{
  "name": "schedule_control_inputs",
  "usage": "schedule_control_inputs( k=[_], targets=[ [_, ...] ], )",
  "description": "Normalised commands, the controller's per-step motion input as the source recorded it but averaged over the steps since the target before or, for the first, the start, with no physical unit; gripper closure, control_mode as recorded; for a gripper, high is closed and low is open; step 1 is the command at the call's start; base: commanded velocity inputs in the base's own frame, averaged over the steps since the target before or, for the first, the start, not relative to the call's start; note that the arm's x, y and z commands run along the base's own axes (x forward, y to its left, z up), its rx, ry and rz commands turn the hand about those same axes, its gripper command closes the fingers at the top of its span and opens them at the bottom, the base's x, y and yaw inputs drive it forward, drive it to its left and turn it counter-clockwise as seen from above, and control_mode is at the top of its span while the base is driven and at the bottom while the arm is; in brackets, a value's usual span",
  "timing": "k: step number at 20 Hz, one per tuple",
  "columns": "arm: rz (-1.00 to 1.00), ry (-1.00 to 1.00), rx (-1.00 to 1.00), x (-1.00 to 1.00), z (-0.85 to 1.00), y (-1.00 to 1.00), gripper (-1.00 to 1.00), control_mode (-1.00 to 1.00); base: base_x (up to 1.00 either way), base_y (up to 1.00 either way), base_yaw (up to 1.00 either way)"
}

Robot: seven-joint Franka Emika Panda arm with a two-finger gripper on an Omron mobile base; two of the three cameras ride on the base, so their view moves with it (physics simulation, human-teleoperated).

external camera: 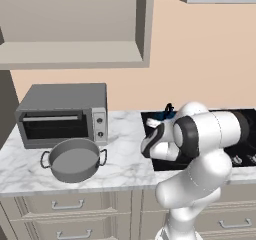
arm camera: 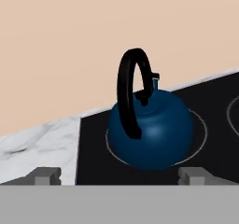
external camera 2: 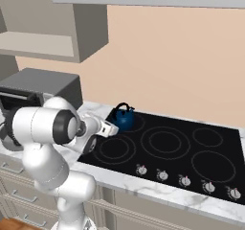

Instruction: Pick the kettle from the cabinet and place it on a stove burner. Then pick the pot from the counter and place it on another stove burner. Finally, turn both burners on.

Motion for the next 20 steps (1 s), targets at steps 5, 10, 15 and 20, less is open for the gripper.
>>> schedule_control_inputs(
  k=[5, 10, 15, 20],
  targets=[
    [0.0, 0.05, 0.0, -0.18, 0.26, 0.21, -1.0, -1.0, 0.0, 0.0, 0.0],
    [0.0, 0.1, 0.0, -0.2, 0.4, 0.13, -1.0, -1.0, 0.0, 0.0, 0.0],
    [0.0, 0.15, 0.0, -0.27, 0.42, 0.03, -1.0, -1.0, 0.0, 0.0, 0.0],
    [0.0, 0.11, 0.0, -0.38, 0.41, 0.01, -1.0, -1.0, 0.0, 0.0, 0.0]
  ],
)
